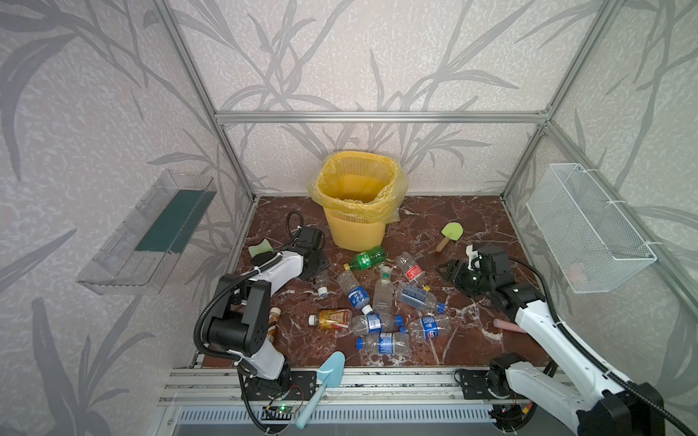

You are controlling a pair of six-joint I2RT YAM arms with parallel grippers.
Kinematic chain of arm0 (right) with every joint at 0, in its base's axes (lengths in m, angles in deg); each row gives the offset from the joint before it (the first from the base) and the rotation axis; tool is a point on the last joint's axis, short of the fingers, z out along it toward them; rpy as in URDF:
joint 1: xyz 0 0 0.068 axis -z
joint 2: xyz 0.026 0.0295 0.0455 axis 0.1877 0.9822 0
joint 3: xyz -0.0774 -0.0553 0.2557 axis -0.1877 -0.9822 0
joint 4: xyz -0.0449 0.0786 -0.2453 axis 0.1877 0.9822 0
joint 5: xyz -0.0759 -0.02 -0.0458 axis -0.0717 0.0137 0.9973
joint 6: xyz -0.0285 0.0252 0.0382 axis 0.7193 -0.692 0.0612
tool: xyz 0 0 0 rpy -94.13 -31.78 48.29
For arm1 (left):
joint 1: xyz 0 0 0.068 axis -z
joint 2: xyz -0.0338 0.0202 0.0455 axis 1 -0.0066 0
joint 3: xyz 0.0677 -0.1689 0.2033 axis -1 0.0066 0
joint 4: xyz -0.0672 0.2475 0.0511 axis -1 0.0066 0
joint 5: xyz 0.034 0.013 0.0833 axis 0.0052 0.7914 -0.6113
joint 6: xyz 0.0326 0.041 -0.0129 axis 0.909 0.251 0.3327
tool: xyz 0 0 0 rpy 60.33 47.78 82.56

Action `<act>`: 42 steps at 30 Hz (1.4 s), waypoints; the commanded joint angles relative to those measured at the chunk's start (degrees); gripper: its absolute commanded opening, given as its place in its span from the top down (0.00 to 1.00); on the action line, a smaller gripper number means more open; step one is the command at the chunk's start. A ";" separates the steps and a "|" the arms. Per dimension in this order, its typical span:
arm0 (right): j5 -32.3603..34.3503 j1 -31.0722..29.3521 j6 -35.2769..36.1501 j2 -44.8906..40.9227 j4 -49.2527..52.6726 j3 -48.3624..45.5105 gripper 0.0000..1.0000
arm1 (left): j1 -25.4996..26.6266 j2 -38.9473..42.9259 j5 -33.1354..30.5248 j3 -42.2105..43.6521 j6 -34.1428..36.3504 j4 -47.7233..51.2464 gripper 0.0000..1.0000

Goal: Throw the plastic bottles in the bin

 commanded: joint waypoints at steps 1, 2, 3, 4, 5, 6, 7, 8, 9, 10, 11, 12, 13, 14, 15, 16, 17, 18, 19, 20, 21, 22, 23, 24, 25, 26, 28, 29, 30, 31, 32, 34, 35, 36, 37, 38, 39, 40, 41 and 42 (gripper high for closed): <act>0.71 -0.18 0.75 -0.41 -0.10 -0.52 0.30 | -0.37 3.50 -4.59 3.70 -3.25 8.67 0.40; 0.71 -0.19 0.78 -0.27 -0.27 -0.49 0.30 | -0.40 4.45 -4.89 4.53 -3.92 9.25 0.40; 0.66 -0.19 0.79 -0.01 -0.36 -0.52 0.30 | -0.44 5.62 -5.14 5.54 -4.69 9.95 0.38; 0.49 -0.18 0.79 0.27 -0.58 -0.48 0.30 | -0.40 6.67 -5.05 6.49 -5.41 10.53 0.37; 0.31 -0.18 0.71 0.47 -0.70 -0.53 0.30 | -0.45 7.62 -4.97 7.32 -6.03 10.78 0.37; 0.23 -0.18 0.70 0.72 -0.81 -0.48 0.31 | -0.44 8.44 -4.64 8.29 -6.56 11.08 0.36; 0.11 -0.18 0.66 0.91 -1.01 -0.52 0.31 | -0.40 9.04 -4.44 9.15 -7.00 11.28 0.36; 0.09 -0.25 0.62 1.05 -1.08 -0.48 0.31 | -0.38 9.67 -4.10 9.96 -7.67 11.47 0.35; 0.09 -0.20 0.61 1.14 -1.20 -0.50 0.31 | -0.39 10.20 -3.92 10.63 -7.95 11.49 0.34; 0.09 -0.21 0.61 1.26 -1.34 -0.49 0.31 | -0.45 10.52 -3.66 11.14 -8.29 11.33 0.33; 0.05 -0.23 0.61 1.28 -1.42 -0.61 0.31 | -0.46 10.79 -3.17 11.60 -8.55 11.23 0.30; 0.04 -0.25 0.53 1.35 -1.44 -0.54 0.31 | -0.41 10.95 -2.89 11.92 -8.75 11.22 0.27; 0.06 -0.26 0.53 1.35 -1.44 -0.62 0.32 | -0.39 11.15 -2.52 12.00 -8.87 11.21 0.24; 0.00 -0.26 0.55 1.36 -1.44 -0.60 0.32 | -0.45 11.25 -2.17 12.02 -8.94 11.23 0.23; 0.00 -0.26 0.59 1.36 -1.40 -0.58 0.32 | -0.45 11.43 -1.97 12.14 -9.01 11.24 0.23; 0.03 -0.25 0.61 1.23 -1.30 -0.62 0.32 | -0.50 11.63 -1.87 12.12 -9.03 11.24 0.23; 0.17 -0.26 0.70 1.11 -1.05 -0.49 0.32 | -0.54 11.90 -1.74 12.19 -9.06 11.33 0.23; 0.26 -0.24 0.78 0.95 -0.87 -0.51 0.32 | -0.61 12.17 -1.63 12.24 -9.08 11.37 0.25; 0.42 -0.18 0.88 0.84 -0.75 -0.53 0.33 | -0.66 12.58 -1.35 12.36 -9.13 11.47 0.28; 0.37 -0.26 0.89 0.71 -0.67 -0.51 0.33 | -0.72 13.11 -1.15 12.47 -9.16 11.48 0.31; 0.45 -0.26 0.88 0.66 -0.65 -0.52 0.33 | -0.80 13.82 -0.90 12.61 -9.18 11.56 0.33; 0.46 -0.25 0.88 0.57 -0.59 -0.50 0.33 | -0.89 14.58 -0.77 12.80 -9.14 11.65 0.36; 0.49 -0.25 0.88 0.57 -0.48 -0.53 0.33 | -0.89 15.32 -0.51 12.90 -9.22 11.76 0.37; 0.53 -0.25 0.88 0.65 -0.47 -0.50 0.33 | -0.90 16.37 -0.42 12.98 -9.23 11.97 0.38; 0.51 -0.21 0.88 0.66 -0.47 -0.50 0.33 | -1.02 17.20 -0.35 13.06 -9.23 12.27 0.38; 0.53 -0.22 0.88 0.74 -0.48 -0.48 0.33 | -1.07 18.35 -0.26 13.09 -9.34 12.66 0.39; 0.44 -0.23 0.90 0.92 -0.60 -0.52 0.33 | -1.24 20.74 0.04 13.32 -9.48 13.28 0.40; 0.40 -0.19 0.88 1.00 -0.58 -0.47 0.33 | -1.33 21.74 0.24 13.32 -9.57 13.55 0.40; 0.39 -0.19 0.96 1.09 -0.66 -0.38 0.33 | -1.49 22.75 0.56 13.33 -9.68 13.77 0.41; 0.44 -0.21 0.97 1.17 -0.66 -0.44 0.33 | -1.62 23.80 1.04 13.25 -9.83 14.03 0.41; 0.41 -0.26 0.97 1.26 -0.65 -0.43 0.33 | -1.84 24.68 1.57 13.16 -9.92 14.36 0.41; 0.35 -0.25 0.97 1.49 -0.80 -0.33 0.33 | -2.13 26.28 2.68 12.66 -10.35 14.90 0.41; 0.27 -0.24 0.97 1.69 -0.82 -0.32 0.33 | -2.45 27.07 3.32 12.32 -10.57 14.96 0.41; 0.20 -0.31 0.97 1.86 -0.87 -0.15 0.33 | -2.61 27.85 3.97 11.90 -10.88 14.98 0.41; 0.18 -0.18 1.04 2.02 -0.96 -0.14 0.33 | -2.72 28.48 4.47 11.35 -11.20 15.00 0.41; 0.17 -0.18 1.05 2.07 -0.94 -0.09 0.33 | -2.73 29.24 5.12 10.63 -11.57 14.72 0.41; 0.18 -0.26 0.97 2.09 -1.00 -0.02 0.33 | -2.73 29.91 6.31 9.54 -11.76 13.87 0.41; 0.18 -0.21 0.92 2.07 -1.05 -0.09 0.33 | -2.83 30.24 7.60 8.04 -11.85 13.39 0.41; 0.14 -0.18 0.88 2.07 -1.04 0.06 0.33 | -2.82 30.37 9.37 5.43 -11.82 12.85 0.41; 0.18 -0.19 0.79 1.93 -0.95 0.30 0.33 | -2.81 30.11 12.38 2.19 -10.71 11.32 0.42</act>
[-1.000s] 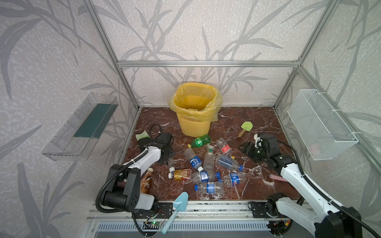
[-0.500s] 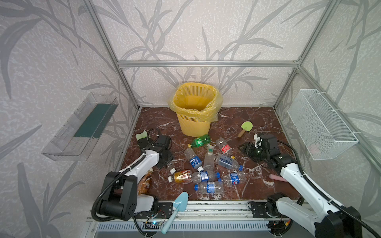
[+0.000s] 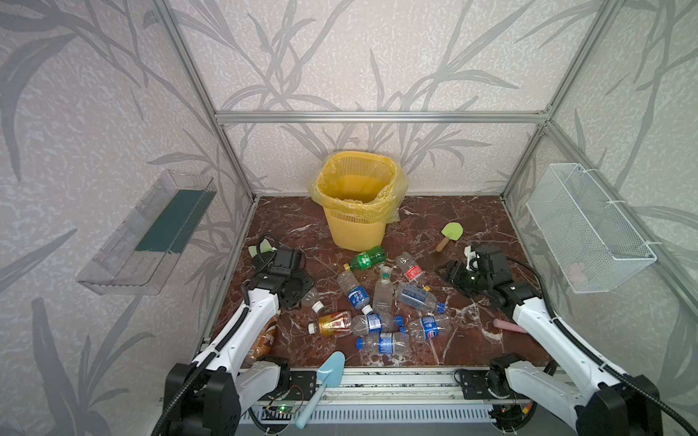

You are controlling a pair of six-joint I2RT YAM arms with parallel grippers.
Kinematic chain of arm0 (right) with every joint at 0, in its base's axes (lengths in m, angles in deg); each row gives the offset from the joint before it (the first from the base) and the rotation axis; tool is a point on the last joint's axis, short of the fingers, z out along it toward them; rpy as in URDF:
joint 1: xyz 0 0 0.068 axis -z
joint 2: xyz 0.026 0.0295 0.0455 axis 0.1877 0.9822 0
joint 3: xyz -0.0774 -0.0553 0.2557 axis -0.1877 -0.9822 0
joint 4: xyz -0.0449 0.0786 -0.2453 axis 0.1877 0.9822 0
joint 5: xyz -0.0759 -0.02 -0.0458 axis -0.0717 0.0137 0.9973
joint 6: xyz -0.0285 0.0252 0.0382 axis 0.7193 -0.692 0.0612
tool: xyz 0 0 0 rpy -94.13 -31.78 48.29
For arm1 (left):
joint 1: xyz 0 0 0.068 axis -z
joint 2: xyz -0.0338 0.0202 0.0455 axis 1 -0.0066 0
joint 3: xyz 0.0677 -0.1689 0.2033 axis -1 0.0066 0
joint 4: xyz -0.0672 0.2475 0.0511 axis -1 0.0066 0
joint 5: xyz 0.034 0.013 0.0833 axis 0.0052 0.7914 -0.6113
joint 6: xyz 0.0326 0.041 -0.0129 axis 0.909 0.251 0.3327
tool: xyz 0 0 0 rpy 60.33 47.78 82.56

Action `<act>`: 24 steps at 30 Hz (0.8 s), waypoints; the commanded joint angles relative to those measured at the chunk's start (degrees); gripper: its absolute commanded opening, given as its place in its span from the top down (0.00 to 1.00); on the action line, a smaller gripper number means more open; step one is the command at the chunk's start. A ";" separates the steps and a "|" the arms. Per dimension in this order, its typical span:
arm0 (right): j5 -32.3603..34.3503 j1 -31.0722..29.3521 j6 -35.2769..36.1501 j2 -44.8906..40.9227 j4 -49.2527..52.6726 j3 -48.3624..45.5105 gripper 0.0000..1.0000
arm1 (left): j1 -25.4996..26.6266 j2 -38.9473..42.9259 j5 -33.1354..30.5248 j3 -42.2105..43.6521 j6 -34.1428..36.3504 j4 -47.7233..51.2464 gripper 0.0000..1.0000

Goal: Throw the plastic bottles in the bin

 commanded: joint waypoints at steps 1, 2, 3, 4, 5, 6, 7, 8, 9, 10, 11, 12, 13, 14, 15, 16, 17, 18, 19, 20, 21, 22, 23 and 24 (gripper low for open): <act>0.25 -0.18 0.70 -0.14 -0.55 0.57 0.33 | -0.13 0.60 7.69 -10.62 -0.50 -3.28 0.42; 0.25 -0.19 0.70 -0.29 -0.45 1.00 0.33 | -0.02 -0.54 9.21 -15.71 -0.89 -3.63 0.43; 0.33 -0.18 0.70 -0.44 -0.13 1.36 0.33 | 0.54 -2.46 10.06 -22.11 -0.93 -3.61 0.43; 0.42 -0.20 0.70 -0.49 0.04 1.83 0.33 | 1.16 -4.77 10.48 -28.60 -0.86 -3.25 0.43; 0.50 -0.10 0.70 -0.69 0.48 2.43 0.33 | 1.87 -8.23 10.90 -36.69 -0.67 -2.90 0.43; 0.59 -0.09 0.70 -0.74 0.87 2.92 0.33 | 2.37 -12.28 11.75 -45.04 -0.58 -3.01 0.43; 0.64 -0.01 0.70 -0.89 1.38 3.68 0.33 | 2.55 -16.26 12.62 -53.32 -1.01 -2.61 0.42; 0.68 0.08 0.66 -1.01 1.90 4.15 0.33 | 2.56 -21.35 13.43 -60.13 -1.19 -1.17 0.39; 0.77 0.07 0.70 -1.32 2.40 4.80 0.33 | 2.26 -26.95 13.06 -69.70 -1.38 3.29 0.32; 0.92 0.17 0.70 -1.67 2.86 5.23 0.33 | 1.53 -32.13 12.47 -77.59 -1.91 8.82 0.24; 1.20 0.26 0.78 -2.09 3.21 5.38 0.33 | 0.54 -36.12 14.63 -83.52 -1.72 12.43 0.18; 1.51 0.20 0.79 -2.61 3.72 5.46 0.32 | -0.31 -39.33 17.43 -89.36 -1.24 16.84 0.13; 1.76 0.33 0.87 -3.00 4.22 5.38 0.32 | -0.37 -40.15 17.40 -91.04 -0.31 19.41 0.10; 2.03 0.43 0.88 -3.59 4.56 5.14 0.31 | -0.19 -38.26 15.94 -88.38 1.06 19.88 0.09; 2.35 0.56 0.81 -4.21 4.79 4.60 0.30 | -0.34 -33.84 15.09 -80.70 1.42 16.45 0.08; 2.67 0.63 0.64 -4.67 4.76 3.90 0.30 | -0.94 -28.21 14.36 -70.95 0.52 11.52 0.07; 2.79 0.69 0.61 -4.79 4.54 3.36 0.30 | -1.43 -23.02 12.48 -63.13 -0.07 7.14 0.06; 2.79 0.79 0.66 -4.65 4.34 2.92 0.30 | -2.27 -17.23 11.18 -53.45 -0.25 3.09 0.05; 2.54 0.83 0.91 -4.07 4.26 2.66 0.30 | -3.69 -12.65 10.53 -46.95 -0.38 2.31 0.04; 2.09 0.88 1.17 -3.50 4.22 2.49 0.30 | -4.77 -9.40 10.24 -42.97 0.15 3.05 0.04; 1.73 0.88 1.36 -2.95 3.80 2.23 0.30 | -5.46 -6.05 9.62 -39.18 1.19 4.47 0.04; 1.38 0.83 1.56 -2.42 3.48 1.86 0.30 | -5.86 -2.96 8.99 -35.40 2.10 5.28 0.04; 1.13 0.91 1.67 -2.14 3.13 1.52 0.30 | -6.47 -0.45 8.64 -32.17 2.72 5.78 0.04; 0.96 0.83 1.80 -1.77 2.90 1.15 0.30 | -6.90 2.42 8.61 -28.42 3.16 5.86 0.05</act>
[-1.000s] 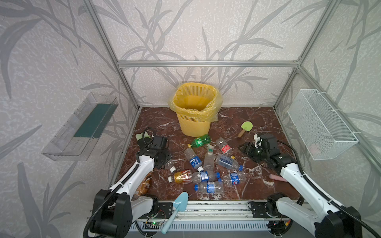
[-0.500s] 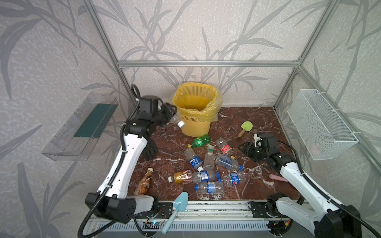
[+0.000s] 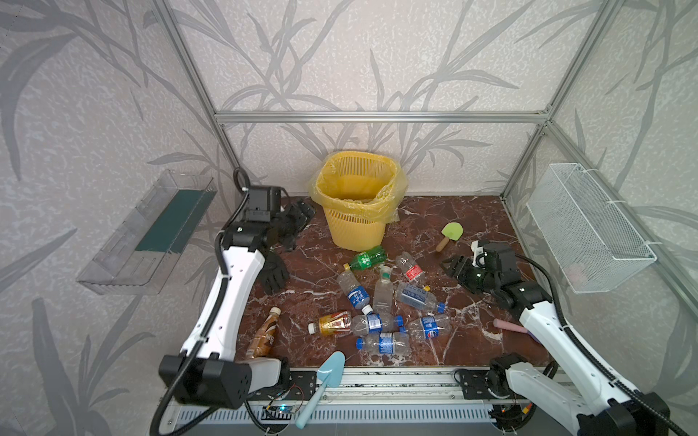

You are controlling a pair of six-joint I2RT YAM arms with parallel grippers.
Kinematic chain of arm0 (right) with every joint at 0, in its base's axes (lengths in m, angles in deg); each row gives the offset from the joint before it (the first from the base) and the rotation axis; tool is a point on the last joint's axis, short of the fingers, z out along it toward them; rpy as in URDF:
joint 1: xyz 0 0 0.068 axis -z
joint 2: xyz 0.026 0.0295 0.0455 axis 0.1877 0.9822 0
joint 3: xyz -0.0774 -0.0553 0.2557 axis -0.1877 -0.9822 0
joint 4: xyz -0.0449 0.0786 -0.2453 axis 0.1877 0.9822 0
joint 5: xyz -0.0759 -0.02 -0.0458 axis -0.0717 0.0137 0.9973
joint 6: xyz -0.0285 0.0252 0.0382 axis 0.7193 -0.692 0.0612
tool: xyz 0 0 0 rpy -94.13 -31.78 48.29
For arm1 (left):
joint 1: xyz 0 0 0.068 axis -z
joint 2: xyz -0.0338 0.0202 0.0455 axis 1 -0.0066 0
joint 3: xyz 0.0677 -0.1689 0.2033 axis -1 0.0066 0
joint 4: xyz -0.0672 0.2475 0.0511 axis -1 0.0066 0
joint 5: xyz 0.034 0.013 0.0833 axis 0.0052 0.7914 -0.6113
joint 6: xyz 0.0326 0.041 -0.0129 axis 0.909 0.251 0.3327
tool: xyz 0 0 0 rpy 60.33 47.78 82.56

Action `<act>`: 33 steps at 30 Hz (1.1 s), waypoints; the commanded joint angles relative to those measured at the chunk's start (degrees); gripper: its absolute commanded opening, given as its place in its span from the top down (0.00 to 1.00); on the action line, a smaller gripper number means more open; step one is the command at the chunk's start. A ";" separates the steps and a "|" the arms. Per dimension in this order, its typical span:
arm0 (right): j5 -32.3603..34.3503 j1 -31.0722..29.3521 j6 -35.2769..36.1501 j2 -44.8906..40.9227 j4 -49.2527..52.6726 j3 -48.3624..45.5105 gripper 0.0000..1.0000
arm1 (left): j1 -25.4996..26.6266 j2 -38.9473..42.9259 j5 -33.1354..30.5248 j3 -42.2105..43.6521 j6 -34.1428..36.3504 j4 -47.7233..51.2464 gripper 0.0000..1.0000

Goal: Throw the plastic bottles in the bin

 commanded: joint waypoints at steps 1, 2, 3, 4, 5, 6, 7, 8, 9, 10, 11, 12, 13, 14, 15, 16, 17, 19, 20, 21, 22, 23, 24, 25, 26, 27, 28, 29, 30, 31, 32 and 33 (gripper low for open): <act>-0.76 0.10 1.45 1.30 -0.09 -1.75 0.30 | -1.24 10.30 -1.87 7.36 2.66 -0.85 0.05; -1.11 0.10 1.54 1.51 -0.15 -1.87 0.30 | -1.43 12.12 -1.82 10.09 2.93 -0.86 0.05; -1.46 0.04 1.62 1.67 -0.15 -2.18 0.30 | -1.47 14.10 -1.82 13.23 3.08 -0.92 0.05; -1.80 -0.02 1.54 1.71 -0.22 -2.59 0.30 | -1.60 15.61 -1.41 16.01 2.92 -1.16 0.05; -1.92 -0.06 1.54 1.71 -0.25 -2.95 0.30 | -1.64 16.78 -0.88 18.30 2.70 -1.72 0.05; -1.97 -0.30 1.62 1.63 -0.20 -3.20 0.30 | -1.65 17.64 -0.32 20.62 2.42 -2.30 0.05; -1.79 -0.63 1.72 1.54 -0.10 -3.36 0.30 | -1.66 18.20 0.21 22.36 2.06 -2.88 0.05; -1.62 -0.89 2.04 1.45 0.19 -3.50 0.30 | -1.64 18.63 0.88 24.16 1.59 -3.63 0.06; -1.51 -1.26 2.30 1.36 0.62 -3.60 0.30 | -1.64 18.96 1.34 25.55 1.13 -4.42 0.06; -1.35 -1.78 2.63 1.27 1.09 -3.63 0.30 | -1.64 19.12 1.76 26.67 0.80 -5.12 0.07; -1.20 -2.17 2.89 1.19 1.52 -3.62 0.30 | -1.64 19.21 1.91 27.43 0.62 -5.54 0.07; -0.83 -2.74 3.24 1.10 2.05 -3.63 0.30 | -1.66 19.23 2.10 27.96 0.50 -5.90 0.07; -0.41 -3.25 3.59 0.93 2.50 -3.66 0.29 | -1.66 19.11 2.14 28.23 0.41 -6.17 0.07; -0.09 -3.67 3.88 0.92 2.88 -3.72 0.28 | -1.65 18.96 2.17 28.47 0.39 -6.26 0.07; 0.31 -4.16 4.28 0.83 3.28 -3.68 0.27 | -1.65 18.82 2.18 28.60 0.39 -6.31 0.07; 0.80 -4.60 4.61 0.92 3.74 -3.64 0.26 | -1.65 18.63 2.32 28.66 0.30 -6.46 0.07; 1.09 -4.99 4.85 1.00 3.90 -3.57 0.26 | -1.71 18.45 2.43 28.81 0.19 -6.61 0.07; 1.81 -6.04 5.73 1.31 4.54 -3.38 0.24 | -1.69 18.14 2.93 29.34 0.00 -7.01 0.08; 2.09 -6.46 6.03 1.51 4.75 -3.32 0.24 | -1.64 17.94 3.23 29.53 -0.06 -7.14 0.07; 2.33 -6.81 6.41 1.83 4.90 -3.06 0.23 | -1.64 17.76 3.51 29.77 -0.14 -7.39 0.07; 2.59 -7.30 6.78 2.17 4.92 -2.97 0.22 | -1.65 17.44 3.93 30.11 -0.14 -7.64 0.07; 3.01 -7.80 7.20 2.53 4.93 -2.64 0.22 | -1.65 17.32 4.30 30.37 -0.20 -7.79 0.07; 3.48 -8.26 7.48 3.04 4.94 -2.40 0.22 | -1.64 17.06 4.67 30.59 -0.30 -7.98 0.08; 3.95 -8.69 7.84 3.63 4.70 -1.94 0.22 | -1.65 16.80 4.98 30.87 -0.24 -8.15 0.08; 4.11 -9.00 8.20 4.34 4.45 -1.57 0.22 | -1.71 16.56 5.28 31.03 -0.28 -8.37 0.08; 4.23 -9.24 8.61 5.28 4.05 -0.93 0.22 | -1.64 16.33 5.64 31.20 -0.15 -8.46 0.08; 4.30 -9.37 9.02 6.33 3.47 -0.27 0.22 | -1.65 16.12 5.87 31.45 -0.26 -8.59 0.08; 4.27 -9.37 9.51 7.51 2.82 0.27 0.22 | -1.64 15.94 6.05 31.60 -0.24 -8.91 0.08; 4.38 -9.38 10.18 8.99 2.01 1.30 0.22 | -1.65 15.81 6.10 31.77 -0.26 -8.93 0.08; 4.53 -9.38 10.55 10.87 1.43 2.59 0.22 | -1.66 15.68 6.17 32.02 -0.27 -9.11 0.08; 4.67 -9.34 12.49 12.67 0.93 3.73 0.23 | -1.64 15.71 6.20 32.20 -0.37 -9.24 0.08; 4.76 -9.42 13.60 14.83 0.40 5.26 0.23 | -1.69 15.64 6.37 32.36 -0.41 -9.46 0.08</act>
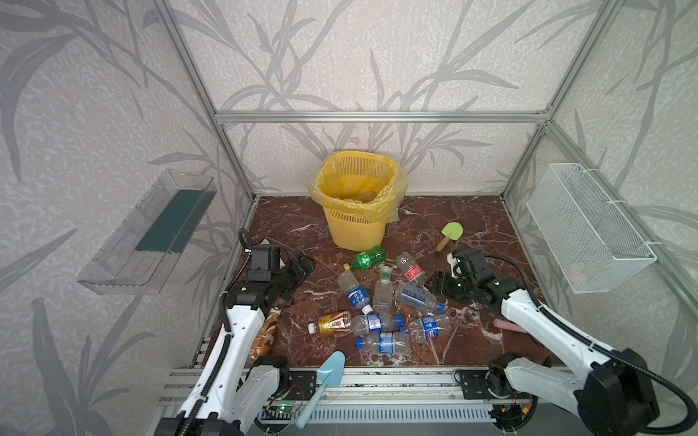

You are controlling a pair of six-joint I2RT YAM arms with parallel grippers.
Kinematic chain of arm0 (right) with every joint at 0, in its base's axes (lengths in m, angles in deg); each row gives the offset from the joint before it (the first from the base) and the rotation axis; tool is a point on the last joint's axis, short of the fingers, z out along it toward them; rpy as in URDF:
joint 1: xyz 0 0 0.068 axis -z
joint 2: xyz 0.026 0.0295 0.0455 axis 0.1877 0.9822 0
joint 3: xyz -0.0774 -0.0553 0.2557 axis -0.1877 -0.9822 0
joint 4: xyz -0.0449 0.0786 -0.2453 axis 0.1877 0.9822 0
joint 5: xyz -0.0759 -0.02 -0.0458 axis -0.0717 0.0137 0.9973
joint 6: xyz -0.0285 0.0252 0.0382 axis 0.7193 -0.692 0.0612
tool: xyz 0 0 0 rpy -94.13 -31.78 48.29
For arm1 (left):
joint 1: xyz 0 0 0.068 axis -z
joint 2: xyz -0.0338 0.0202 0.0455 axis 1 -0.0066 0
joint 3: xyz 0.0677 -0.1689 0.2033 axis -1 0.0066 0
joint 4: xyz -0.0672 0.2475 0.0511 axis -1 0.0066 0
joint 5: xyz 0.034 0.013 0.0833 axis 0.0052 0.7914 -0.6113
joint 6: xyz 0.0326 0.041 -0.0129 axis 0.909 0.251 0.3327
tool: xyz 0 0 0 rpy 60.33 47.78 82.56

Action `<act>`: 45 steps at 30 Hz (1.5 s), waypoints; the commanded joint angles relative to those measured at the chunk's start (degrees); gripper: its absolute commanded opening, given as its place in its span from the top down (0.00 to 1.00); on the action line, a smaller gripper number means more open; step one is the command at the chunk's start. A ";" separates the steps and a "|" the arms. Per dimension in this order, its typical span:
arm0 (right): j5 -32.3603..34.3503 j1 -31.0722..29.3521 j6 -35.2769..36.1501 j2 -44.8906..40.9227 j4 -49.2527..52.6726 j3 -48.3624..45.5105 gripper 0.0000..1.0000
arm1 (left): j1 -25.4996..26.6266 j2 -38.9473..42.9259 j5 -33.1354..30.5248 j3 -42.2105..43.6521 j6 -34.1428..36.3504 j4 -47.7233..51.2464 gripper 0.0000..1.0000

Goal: Throw the plastic bottles in the bin

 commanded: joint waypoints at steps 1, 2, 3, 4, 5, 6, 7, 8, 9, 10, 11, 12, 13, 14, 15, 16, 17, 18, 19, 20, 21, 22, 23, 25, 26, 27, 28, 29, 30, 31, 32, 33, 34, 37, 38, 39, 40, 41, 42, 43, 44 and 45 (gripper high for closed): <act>1.20 -0.20 5.05 5.76 -3.13 5.62 0.23 | -0.22 0.12 1.19 1.07 -0.73 -1.10 0.08; 1.05 -0.27 5.86 7.84 -3.74 7.18 0.23 | -0.22 0.22 1.23 1.26 -0.81 -1.13 0.08; 0.90 -0.33 6.57 9.88 -4.13 8.41 0.24 | -0.20 0.40 1.31 1.36 -0.84 -1.10 0.08; 0.77 -0.40 7.28 12.08 -4.26 9.93 0.24 | -0.22 0.63 1.39 1.55 -0.90 -1.04 0.08; 0.53 -0.50 8.10 14.20 -4.25 11.72 0.23 | -0.20 0.90 1.39 1.66 -0.93 -0.82 0.08; 0.34 -0.57 8.89 15.95 -3.73 13.35 0.23 | -0.14 1.19 1.40 1.82 -0.93 -0.71 0.08; 0.08 -0.67 9.71 18.02 -2.97 15.16 0.23 | -0.21 1.49 1.33 1.99 -0.93 -0.56 0.08; -0.18 -0.76 10.55 19.98 -2.38 16.79 0.23 | -0.20 1.83 1.24 2.10 -1.06 -0.38 0.08; -0.19 -0.96 11.21 21.46 -2.09 17.92 0.22 | -0.18 2.10 1.18 2.25 -1.12 -0.27 0.08; 0.04 -1.18 11.72 22.92 -1.84 19.06 0.21 | -0.23 2.39 1.13 2.34 -1.14 -0.13 0.08; 0.39 -1.50 12.16 24.24 -1.81 19.92 0.19 | -0.16 2.63 1.13 2.53 -1.19 -0.07 0.08; 0.69 -1.70 12.55 25.13 -1.71 20.47 0.18 | -0.15 2.79 1.08 2.63 -1.15 0.11 0.08; 1.05 -1.98 13.07 26.23 -1.36 21.47 0.17 | -0.13 3.03 0.87 2.75 -1.23 0.18 0.08; 1.59 -2.41 13.78 27.42 -0.96 22.37 0.15 | -0.16 3.11 0.82 2.81 -1.24 0.15 0.08; 1.95 -2.72 14.23 28.23 -0.76 22.88 0.14 | -0.14 3.25 0.75 2.91 -1.36 0.15 0.08; 2.39 -2.95 14.63 29.12 -0.37 23.53 0.13 | -0.16 3.32 0.74 3.11 -1.41 0.19 0.08; 2.60 -3.12 14.82 29.66 -0.27 23.88 0.13 | -0.13 3.42 0.74 3.13 -1.41 0.18 0.08; 2.88 -3.33 15.01 30.56 -0.26 24.27 0.13 | -0.16 3.45 0.76 3.17 -1.43 0.19 0.08; 2.86 -3.37 15.13 30.75 -0.19 24.63 0.13 | -0.18 3.40 0.85 3.20 -1.41 0.16 0.08; 3.00 -3.49 15.26 32.24 -0.06 24.95 0.13 | -0.13 3.34 0.87 3.11 -1.41 0.13 0.08; 3.21 -3.58 15.25 33.12 0.04 25.16 0.13 | -0.14 3.33 1.02 3.08 -1.41 0.12 0.08; 3.38 -3.58 15.31 33.72 0.04 25.41 0.14 | -0.14 3.20 1.13 3.08 -1.41 0.18 0.08; 3.63 -3.58 15.37 34.11 -0.02 25.44 0.15 | -0.13 3.21 1.26 3.09 -1.41 0.12 0.08; 3.92 -3.62 15.37 35.06 -0.22 25.62 0.16 | -0.21 3.18 1.35 3.07 -1.34 0.19 0.08; 3.92 -3.75 15.37 35.47 -0.31 25.76 0.17 | -0.14 3.14 1.42 3.07 -1.37 0.20 0.08; 3.92 -3.68 15.44 35.85 -0.38 25.87 0.17 | -0.15 3.16 1.40 3.08 -1.37 0.27 0.08; 3.99 -3.84 15.45 36.32 -0.38 26.05 0.18 | -0.13 3.19 1.41 3.04 -1.32 0.33 0.08; 4.08 -3.81 15.54 36.68 -0.39 26.20 0.18 | -0.13 3.13 1.45 3.04 -1.36 0.29 0.08; 4.18 -3.90 15.54 37.05 -0.34 26.32 0.19 | -0.13 3.28 1.42 3.04 -1.34 0.37 0.08; 4.31 -3.92 15.54 37.49 -0.36 26.46 0.19 | -0.13 3.32 1.42 3.02 -1.34 0.46 0.08; 4.40 -3.93 15.54 37.84 -0.31 26.70 0.20 | -0.15 3.34 1.43 3.02 -1.33 0.50 0.08; 4.51 -3.92 15.49 38.15 -0.26 26.83 0.20 | -0.13 3.38 1.28 2.99 -1.33 0.46 0.08; 4.72 -3.93 15.49 38.50 -0.16 27.09 0.21 | -0.13 3.41 1.31 3.06 -1.33 0.54 0.08; 6.31 -3.86 15.04 39.11 0.17 27.50 0.25 | -0.14 3.47 1.31 3.00 -1.35 0.50 0.08; 6.91 -3.78 14.86 39.19 0.38 27.55 0.26 | -0.17 3.47 1.29 3.00 -1.24 0.60 0.08; 7.48 -3.84 14.48 39.21 0.66 27.63 0.28 | -0.13 3.52 1.22 3.11 -1.23 0.58 0.08; 8.18 -3.76 13.96 39.27 1.04 27.85 0.30 | -0.16 3.54 1.16 3.12 -1.26 0.60 0.08; 8.77 -3.61 13.58 39.20 1.53 27.94 0.31 | -0.13 3.64 1.13 3.16 -1.24 0.55 0.08; 8.86 -3.46 13.36 39.01 1.53 27.77 0.33 | -0.16 3.78 1.04 3.27 -1.16 0.62 0.08; 8.80 -3.20 13.18 38.73 1.43 27.39 0.34 | -0.21 3.80 0.89 3.35 -1.15 0.59 0.08; 8.75 -2.99 13.01 38.40 1.36 26.98 0.35 | -0.17 3.89 0.79 3.41 -1.15 0.66 0.08; 8.83 -2.66 12.69 38.06 1.20 26.46 0.36 | -0.15 4.03 0.54 3.52 -1.23 0.58 0.08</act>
